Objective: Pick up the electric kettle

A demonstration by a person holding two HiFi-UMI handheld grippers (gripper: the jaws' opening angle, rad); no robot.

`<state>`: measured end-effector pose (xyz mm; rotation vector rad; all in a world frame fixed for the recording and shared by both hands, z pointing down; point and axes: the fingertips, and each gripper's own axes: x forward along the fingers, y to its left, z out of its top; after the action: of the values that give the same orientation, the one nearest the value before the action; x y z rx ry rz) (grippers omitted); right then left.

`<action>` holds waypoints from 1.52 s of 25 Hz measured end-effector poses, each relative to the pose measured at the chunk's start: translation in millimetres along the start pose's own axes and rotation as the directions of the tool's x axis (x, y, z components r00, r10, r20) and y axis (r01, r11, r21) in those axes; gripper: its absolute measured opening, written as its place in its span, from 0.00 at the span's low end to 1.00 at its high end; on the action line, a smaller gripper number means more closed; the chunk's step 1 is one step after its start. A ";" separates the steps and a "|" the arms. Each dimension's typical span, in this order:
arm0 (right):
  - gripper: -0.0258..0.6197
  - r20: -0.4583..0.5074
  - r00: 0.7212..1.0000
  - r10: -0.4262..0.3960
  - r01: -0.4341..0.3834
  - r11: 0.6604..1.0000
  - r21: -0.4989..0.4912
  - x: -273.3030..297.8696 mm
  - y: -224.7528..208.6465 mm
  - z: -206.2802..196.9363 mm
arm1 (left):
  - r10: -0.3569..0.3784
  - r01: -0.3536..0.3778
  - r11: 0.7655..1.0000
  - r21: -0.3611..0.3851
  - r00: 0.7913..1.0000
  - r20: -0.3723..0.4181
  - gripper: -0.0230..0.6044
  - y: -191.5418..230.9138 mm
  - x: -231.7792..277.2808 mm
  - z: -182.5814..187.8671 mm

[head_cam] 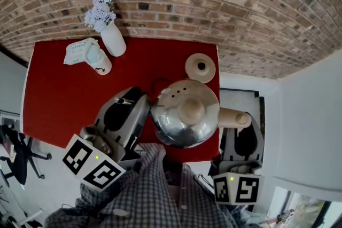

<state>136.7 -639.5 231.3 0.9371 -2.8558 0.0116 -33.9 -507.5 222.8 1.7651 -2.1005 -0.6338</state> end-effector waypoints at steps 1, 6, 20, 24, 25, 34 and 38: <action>0.26 -0.001 1.000 0.001 -0.001 1.000 0.004 0.0 0.1 -0.2 | -0.002 0.002 1.000 0.002 1.000 0.005 0.19 -0.3 0.1 1.0; 0.26 -0.004 1.000 -0.007 0.007 1.000 0.009 -1.1 -0.4 -1.6 | -0.012 0.012 1.000 0.003 1.000 0.010 0.19 0.1 1.8 0.7; 0.26 -0.004 1.000 0.005 -0.005 1.000 0.007 -1.0 1.2 0.7 | 0.000 0.000 1.000 0.009 1.000 0.012 0.19 -0.4 -0.2 3.0; 0.26 -0.006 1.000 0.003 -0.003 1.000 0.009 -1.2 1.2 1.2 | 0.001 -0.001 1.000 0.012 1.000 0.010 0.19 -0.9 -0.2 4.7; 0.26 -0.007 1.000 0.003 -0.003 1.000 0.010 -1.3 1.2 1.3 | 0.001 -0.001 1.000 0.012 1.000 0.008 0.19 -0.9 -0.4 4.6; 0.26 0.010 1.000 0.007 -0.007 1.000 0.009 -0.1 2.5 4.3 | 0.004 -0.004 1.000 0.017 1.000 0.003 0.19 -0.8 -0.8 4.7; 0.26 0.014 1.000 0.013 -0.013 1.000 0.004 0.7 2.2 5.0 | 0.004 -0.004 1.000 0.018 1.000 0.011 0.19 -1.0 -0.6 5.2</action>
<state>134.2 -638.4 226.5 0.9236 -2.8757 0.0115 -35.6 -506.4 217.9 1.7705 -2.1228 -0.6266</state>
